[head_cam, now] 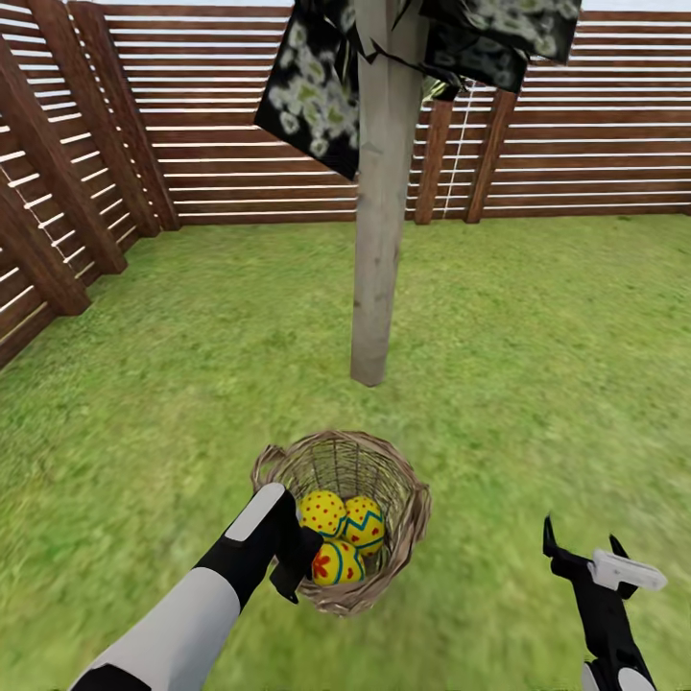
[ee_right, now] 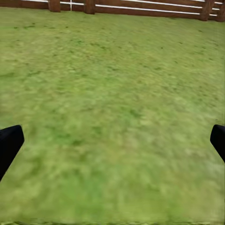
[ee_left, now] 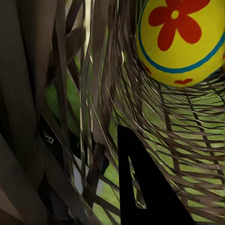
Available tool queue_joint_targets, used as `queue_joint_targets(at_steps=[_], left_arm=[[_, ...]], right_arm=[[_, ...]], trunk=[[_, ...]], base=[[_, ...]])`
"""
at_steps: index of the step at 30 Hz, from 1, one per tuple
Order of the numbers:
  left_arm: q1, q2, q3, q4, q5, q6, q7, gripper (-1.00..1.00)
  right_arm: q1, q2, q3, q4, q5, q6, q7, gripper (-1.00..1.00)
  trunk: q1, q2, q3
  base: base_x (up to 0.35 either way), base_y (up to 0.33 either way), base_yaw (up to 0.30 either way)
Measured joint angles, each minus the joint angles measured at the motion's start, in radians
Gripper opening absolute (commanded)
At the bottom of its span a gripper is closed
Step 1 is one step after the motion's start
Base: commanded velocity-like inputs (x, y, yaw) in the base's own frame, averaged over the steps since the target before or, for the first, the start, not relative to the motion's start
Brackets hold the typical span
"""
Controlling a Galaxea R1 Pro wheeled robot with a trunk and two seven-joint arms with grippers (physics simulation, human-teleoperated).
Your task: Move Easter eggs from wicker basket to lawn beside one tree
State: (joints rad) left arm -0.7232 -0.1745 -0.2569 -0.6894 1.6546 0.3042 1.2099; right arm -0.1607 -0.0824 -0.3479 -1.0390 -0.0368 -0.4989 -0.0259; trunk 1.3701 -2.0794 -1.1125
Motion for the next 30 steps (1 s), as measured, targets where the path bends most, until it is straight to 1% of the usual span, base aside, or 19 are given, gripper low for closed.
queue_joint_targets(at_steps=[1,2,3,5,7,10,13,16,21,22,25,30], left_arm=[[0.0,0.0,0.0,0.0,-0.001,-0.001,0.004,-1.0],[0.0,0.0,0.001,0.001,-0.001,-0.002,0.008,-1.0],[0.0,0.0,0.001,0.001,-0.001,-0.003,0.011,-1.0],[0.0,0.0,0.002,0.002,-0.002,-0.017,0.014,-1.0],[0.0,0.0,0.001,0.002,0.001,-0.022,0.016,-1.0],[0.0,0.0,0.0,0.0,-0.001,-0.044,0.038,-1.0],[0.0,0.0,-0.006,-0.006,0.0,-0.045,0.031,-1.0],[-0.001,0.0,-0.008,-0.033,0.002,-0.043,0.049,-1.0],[-0.001,0.0,-0.007,-0.063,0.002,-0.042,0.038,-1.0],[-0.001,0.0,-0.007,-0.066,0.001,-0.042,0.027,-1.0],[-0.001,0.0,-0.008,-0.09,0.0,-0.043,0.035,-1.0],[-0.001,0.0,-0.004,-0.094,0.002,-0.044,0.034,-1.0]], right_arm=[[0.0,0.0,0.0,0.003,0.011,0.0,0.001,1.0],[0.0,0.003,0.001,0.005,0.043,0.0,0.0,1.0],[0.0,0.006,0.002,0.006,0.063,-0.001,0.0,1.0],[0.0,0.007,0.003,0.009,0.077,-0.002,0.0,1.0],[0.0,0.008,0.003,0.011,0.078,-0.001,-0.002,1.0],[0.0,0.01,0.004,0.011,0.08,-0.002,-0.003,1.0],[0.0,0.01,0.005,0.012,0.08,-0.002,-0.003,1.0],[0.0,0.01,0.005,0.015,0.081,-0.002,-0.004,1.0],[0.0,0.01,0.005,0.015,0.084,-0.002,-0.003,1.0],[0.0,0.01,0.005,0.015,0.084,-0.002,-0.003,1.0],[0.0,0.01,0.005,0.014,0.084,-0.002,-0.003,1.0],[0.0,0.01,0.005,0.015,0.084,-0.002,-0.004,1.0]], trunk=[[0.004,-0.007,-0.005],[0.008,-0.014,-0.01],[0.012,-0.021,-0.014],[0.019,-0.035,-0.024],[0.027,-0.049,-0.033],[0.038,-0.07,-0.048],[0.05,-0.091,-0.062],[0.061,-0.112,-0.076],[0.08,-0.147,-0.099],[0.084,-0.154,-0.104],[0.095,-0.175,-0.117],[0.096,-0.175,-0.119]], base=[[0.0,0.0,0.0],[0.0,0.0,0.0],[0.0,0.0,0.0],[0.0,0.0,0.0],[0.0,0.0,0.0],[0.0,0.0,0.0],[0.0,0.0,0.0],[0.0,0.0,0.0],[0.0,0.0,0.0],[0.0,0.0,0.0],[0.0,0.0,0.0],[0.0,0.0,0.0]])
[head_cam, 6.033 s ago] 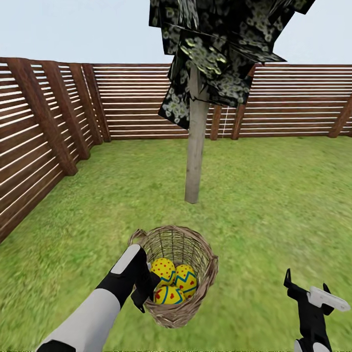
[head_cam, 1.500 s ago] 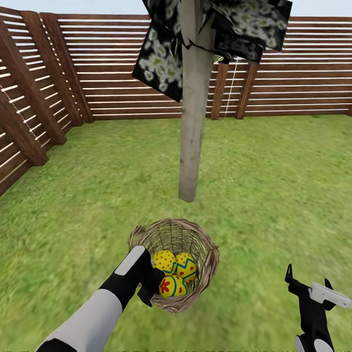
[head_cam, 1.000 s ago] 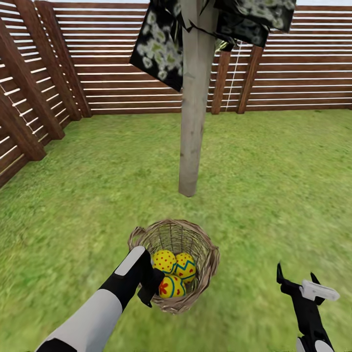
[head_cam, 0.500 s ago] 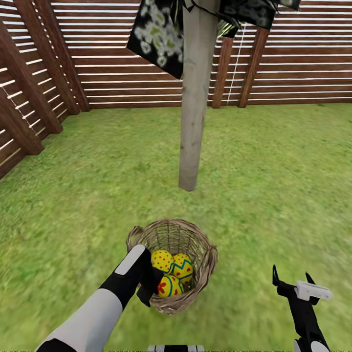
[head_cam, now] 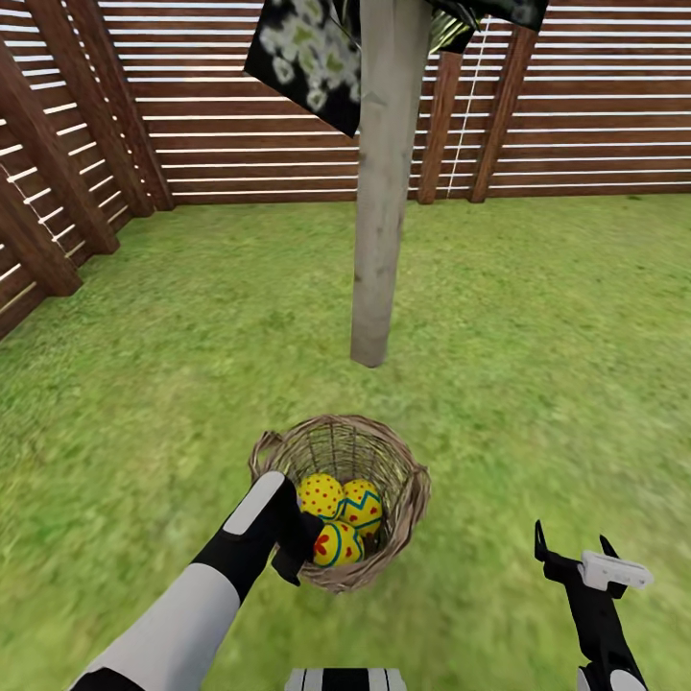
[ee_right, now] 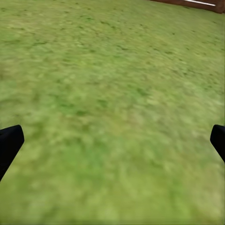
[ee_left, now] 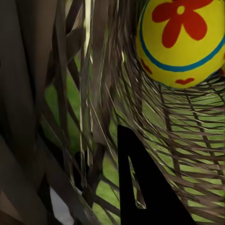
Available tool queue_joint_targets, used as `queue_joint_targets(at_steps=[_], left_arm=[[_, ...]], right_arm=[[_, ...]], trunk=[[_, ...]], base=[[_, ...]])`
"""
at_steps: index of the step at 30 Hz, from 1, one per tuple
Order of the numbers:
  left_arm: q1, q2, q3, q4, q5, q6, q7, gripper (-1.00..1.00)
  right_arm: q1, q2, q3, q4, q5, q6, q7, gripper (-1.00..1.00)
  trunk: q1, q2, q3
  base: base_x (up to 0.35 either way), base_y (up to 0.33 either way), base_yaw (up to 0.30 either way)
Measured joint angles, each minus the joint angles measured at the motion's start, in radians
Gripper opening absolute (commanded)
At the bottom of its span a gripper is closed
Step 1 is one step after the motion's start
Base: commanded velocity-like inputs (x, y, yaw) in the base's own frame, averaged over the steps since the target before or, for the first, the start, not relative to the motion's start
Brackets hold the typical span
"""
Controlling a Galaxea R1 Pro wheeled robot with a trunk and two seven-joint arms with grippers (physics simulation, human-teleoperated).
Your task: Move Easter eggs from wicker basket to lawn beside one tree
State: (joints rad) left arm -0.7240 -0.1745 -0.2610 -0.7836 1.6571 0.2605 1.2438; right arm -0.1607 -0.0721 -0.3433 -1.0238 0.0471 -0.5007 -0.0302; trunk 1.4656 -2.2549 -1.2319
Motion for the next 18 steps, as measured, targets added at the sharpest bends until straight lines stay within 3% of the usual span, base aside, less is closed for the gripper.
queue_joint_targets(at_steps=[2,4,18], left_arm=[[0.0,0.0,0.001,-0.007,0.004,-0.004,0.011,-1.0],[0.001,0.0,0.002,-0.094,-0.005,-0.009,0.141,-1.0],[0.001,0.0,0.004,-0.109,0.012,-0.017,0.158,-1.0]], right_arm=[[0.0,0.0,0.0,0.0,0.0,0.0,0.0,1.0],[0.0,0.0,0.0,0.0,0.0,0.0,0.0,1.0],[0.0,0.0,0.001,0.0,0.001,0.0,-0.002,1.0]], trunk=[[0.0,0.0,0.0],[0.0,0.0,0.0],[0.0,0.0,0.0]], base=[[0.0,0.0,0.0],[0.0,0.0,0.0],[0.0,0.0,0.0]])
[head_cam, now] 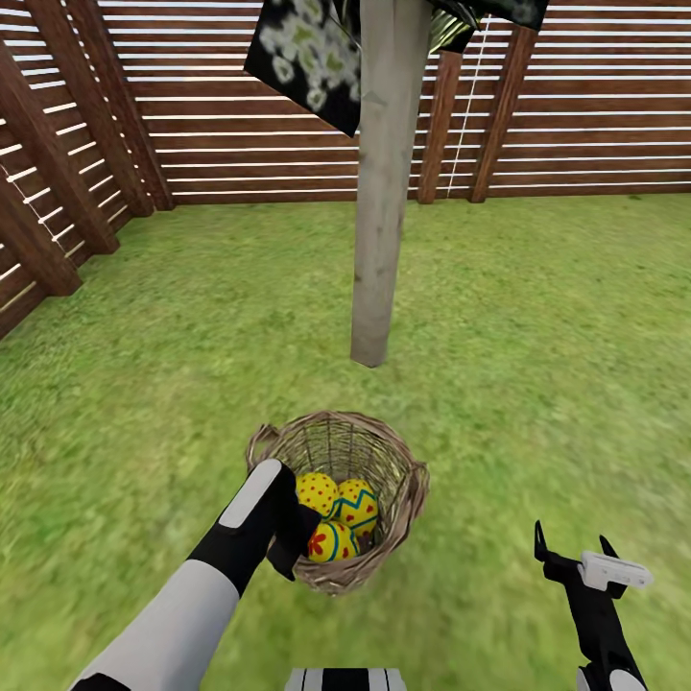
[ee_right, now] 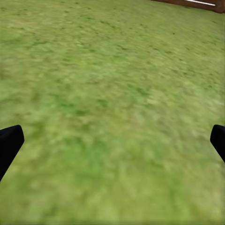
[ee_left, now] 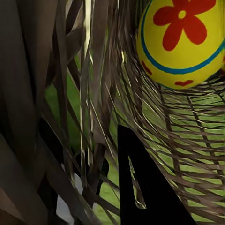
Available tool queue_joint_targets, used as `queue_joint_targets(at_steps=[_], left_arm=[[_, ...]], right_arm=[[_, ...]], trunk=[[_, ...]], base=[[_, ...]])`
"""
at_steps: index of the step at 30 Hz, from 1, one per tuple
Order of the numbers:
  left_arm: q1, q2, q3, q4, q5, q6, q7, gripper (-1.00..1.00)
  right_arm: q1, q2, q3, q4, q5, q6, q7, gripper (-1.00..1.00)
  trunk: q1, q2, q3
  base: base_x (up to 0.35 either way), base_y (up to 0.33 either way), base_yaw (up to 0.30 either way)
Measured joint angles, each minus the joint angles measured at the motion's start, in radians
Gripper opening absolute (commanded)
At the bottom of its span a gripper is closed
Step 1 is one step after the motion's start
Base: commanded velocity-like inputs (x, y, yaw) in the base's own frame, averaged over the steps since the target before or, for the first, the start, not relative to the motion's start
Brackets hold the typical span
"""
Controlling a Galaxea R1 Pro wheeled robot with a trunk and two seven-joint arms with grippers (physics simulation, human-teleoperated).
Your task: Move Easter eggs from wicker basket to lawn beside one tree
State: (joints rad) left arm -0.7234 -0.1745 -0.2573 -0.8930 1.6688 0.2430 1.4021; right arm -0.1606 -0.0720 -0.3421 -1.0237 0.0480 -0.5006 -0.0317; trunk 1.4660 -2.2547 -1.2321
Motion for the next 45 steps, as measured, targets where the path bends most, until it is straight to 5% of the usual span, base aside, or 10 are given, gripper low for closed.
queue_joint_targets(at_steps=[4,5,25,42,45], left_arm=[[0.0,0.0,-0.001,0.002,-0.001,-0.026,0.001,-1.0],[0.001,0.0,-0.003,0.006,-0.001,-0.029,0.002,1.0],[0.001,0.0,-0.012,0.022,-0.003,-0.038,0.001,1.0],[0.001,0.0,-0.022,0.02,-0.002,-0.03,-0.011,1.0],[0.001,0.0,-0.052,0.012,-0.002,-0.032,-0.006,1.0]], right_arm=[[0.0,0.0,0.0,0.0,0.0,0.0,0.0,1.0],[0.0,0.0,0.0,0.0,0.001,0.0,0.0,1.0],[0.0,0.0,0.0,0.001,0.001,0.0,0.0,1.0],[0.0,0.001,0.0,0.008,0.001,0.0,0.0,1.0],[0.0,0.001,0.0,0.008,0.002,0.0,0.0,1.0]], trunk=[[0.0,0.0,0.0],[0.0,0.0,0.0],[0.0,0.0,0.0],[0.001,0.0,0.0],[0.0,0.0,0.0]], base=[[0.0,0.0,0.0],[0.0,0.0,0.0],[0.0,0.0,0.0],[-0.189,0.0,0.0],[-0.191,0.0,0.0]])
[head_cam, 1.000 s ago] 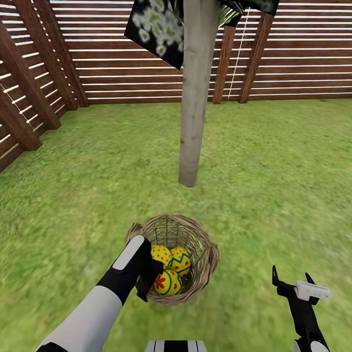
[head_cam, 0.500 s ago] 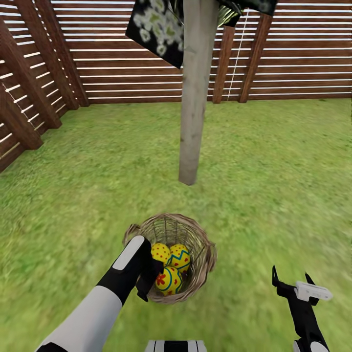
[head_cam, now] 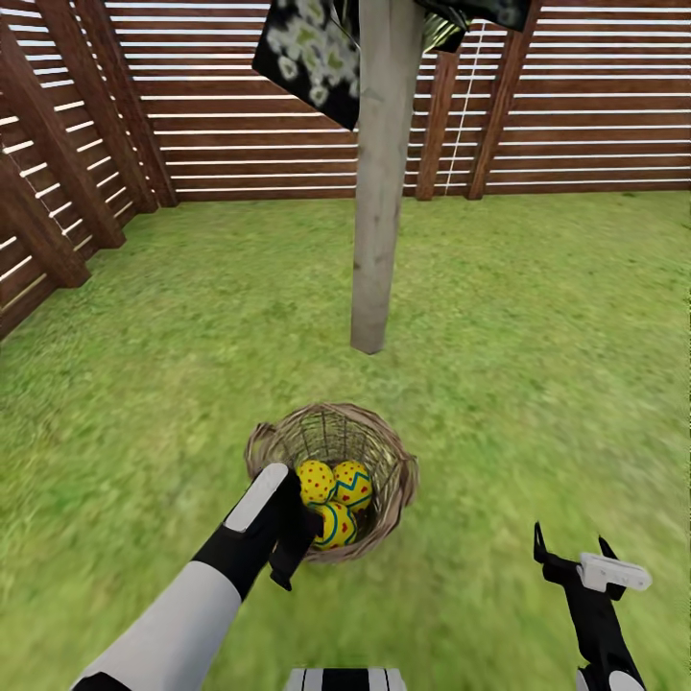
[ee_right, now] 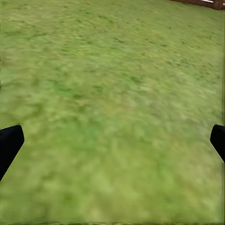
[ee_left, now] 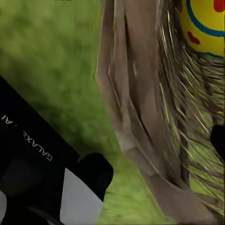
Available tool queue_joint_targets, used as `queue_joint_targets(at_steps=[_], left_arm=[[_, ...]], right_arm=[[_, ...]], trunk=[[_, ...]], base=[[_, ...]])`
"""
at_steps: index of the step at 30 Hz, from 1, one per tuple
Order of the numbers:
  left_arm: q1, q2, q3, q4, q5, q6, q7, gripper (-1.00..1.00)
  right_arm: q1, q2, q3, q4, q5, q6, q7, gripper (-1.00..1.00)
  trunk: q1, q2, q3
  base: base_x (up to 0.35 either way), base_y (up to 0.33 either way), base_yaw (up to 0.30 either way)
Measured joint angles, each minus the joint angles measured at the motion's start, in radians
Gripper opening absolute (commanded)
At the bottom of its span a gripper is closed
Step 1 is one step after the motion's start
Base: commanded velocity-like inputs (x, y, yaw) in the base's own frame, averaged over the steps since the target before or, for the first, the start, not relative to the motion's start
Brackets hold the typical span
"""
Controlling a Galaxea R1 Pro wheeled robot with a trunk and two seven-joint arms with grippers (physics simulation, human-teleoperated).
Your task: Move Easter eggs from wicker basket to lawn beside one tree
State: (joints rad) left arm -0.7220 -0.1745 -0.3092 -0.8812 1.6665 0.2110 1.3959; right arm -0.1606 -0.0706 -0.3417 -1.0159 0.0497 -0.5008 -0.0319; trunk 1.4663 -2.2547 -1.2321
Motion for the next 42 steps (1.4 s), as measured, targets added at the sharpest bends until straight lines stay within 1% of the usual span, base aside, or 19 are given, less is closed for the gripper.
queue_joint_targets(at_steps=[3,7,9,11,12,14,15,16,19,21,24,27,28,29,31,32,35,38,42], left_arm=[[0.0,0.0,-0.021,-0.003,0.0,-0.001,0.001,1.0],[0.0,0.0,-0.027,-0.005,0.001,0.002,-0.003,1.0],[0.0,0.0,-0.029,-0.032,0.0,0.004,-0.005,1.0],[0.0,0.0,-0.039,-0.075,-0.002,0.004,-0.005,1.0],[0.0,0.0,-0.043,-0.084,-0.002,0.004,-0.005,1.0],[0.0,0.0,-0.046,-0.092,-0.002,0.004,-0.005,1.0],[0.0,0.0,-0.047,-0.098,-0.003,0.005,-0.005,1.0],[0.0,0.0,-0.048,-0.101,-0.003,0.005,-0.004,1.0],[0.0,0.0,-0.049,-0.133,-0.004,0.007,0.001,1.0],[0.0,0.0,-0.057,-0.156,-0.004,0.008,0.005,1.0],[0.0,0.0,-0.09,-0.173,-0.004,0.008,0.01,1.0],[0.0,0.0,-0.132,-0.202,-0.004,0.007,0.017,1.0],[0.0,0.0,-0.14,-0.209,-0.004,0.007,0.02,1.0],[0.0,0.0,-0.162,-0.234,-0.005,0.007,0.039,1.0],[0.0,0.0,-0.192,-0.285,-0.005,0.007,0.075,1.0],[0.0,0.0,-0.2,-0.315,-0.004,0.008,0.086,1.0],[0.0,0.0,-0.213,-0.358,-0.003,0.008,0.095,1.0],[0.0,0.0,-0.256,-0.374,-0.005,0.008,0.097,1.0],[0.0,0.0,-0.286,-0.389,-0.007,0.009,0.096,1.0]], right_arm=[[0.0,0.0,0.0,0.0,0.0,0.0,0.0,1.0],[0.0,0.0,0.0,0.0,0.0,-0.001,0.0,1.0],[0.0,0.0,0.0,0.0,0.0,0.0,0.0,1.0],[0.0,0.0,0.0,0.0,0.0,0.0,0.0,1.0],[0.0,0.0,0.0,0.0,0.0,0.0,0.0,1.0],[0.0,0.0,0.0,0.0,0.013,0.0,0.0,1.0],[0.0,0.0,0.001,0.0,0.03,0.0,-0.001,1.0],[0.0,0.0,0.001,0.0,0.037,0.0,-0.002,1.0],[0.0,0.0,0.001,0.0,0.046,0.0,-0.002,1.0],[0.0,0.0,0.001,0.001,0.047,0.0,-0.003,1.0],[0.0,0.0,0.001,0.0,0.048,0.0,-0.003,1.0],[0.0,0.0,0.001,0.0,0.048,0.0,-0.003,1.0],[0.0,0.0,0.001,0.0,0.048,0.0,-0.002,1.0],[0.0,0.0,0.001,0.0,0.048,0.0,-0.003,1.0],[0.0,0.0,0.001,0.0,0.048,0.0,-0.002,1.0],[0.0,0.0,0.001,0.0,0.048,0.001,-0.002,1.0],[0.0,0.0,0.001,-0.001,0.048,0.003,-0.003,1.0],[0.0,0.0,0.001,0.0,0.048,0.002,-0.003,1.0],[0.0,0.0,0.001,0.0,0.049,0.001,-0.003,1.0]], trunk=[[0.0,0.0,0.0],[0.0,0.0,0.0],[0.0,0.0,0.0],[0.0,0.0,0.0],[0.0,0.0,0.0],[0.0,0.0,0.0],[0.0,0.0,0.0],[0.0,0.0,0.0],[0.0,0.0,0.0],[0.0,0.0,0.0],[0.0,0.0,0.0],[0.0,0.0,0.0],[0.0,0.0,0.0],[0.0,0.0,0.0],[0.0,0.0,0.0],[0.0,0.0,0.0],[0.0,0.0,0.0],[0.0,0.0,0.0],[0.0,0.0,0.0]], base=[[-0.058,0.0,0.0],[-0.01,0.0,0.0],[-0.001,0.0,0.0],[0.0,0.0,0.0],[0.0,0.0,0.0],[0.0,0.0,0.0],[0.0,0.0,0.0],[0.0,0.0,0.0],[0.0,0.0,0.0],[0.0,0.0,0.0],[0.0,0.0,0.0],[0.0,0.0,0.0],[0.0,0.0,0.0],[0.0,0.0,0.0],[0.0,0.0,0.0],[0.0,0.0,0.0],[0.0,0.0,0.0],[0.0,0.0,0.0],[0.0,0.0,0.0]])
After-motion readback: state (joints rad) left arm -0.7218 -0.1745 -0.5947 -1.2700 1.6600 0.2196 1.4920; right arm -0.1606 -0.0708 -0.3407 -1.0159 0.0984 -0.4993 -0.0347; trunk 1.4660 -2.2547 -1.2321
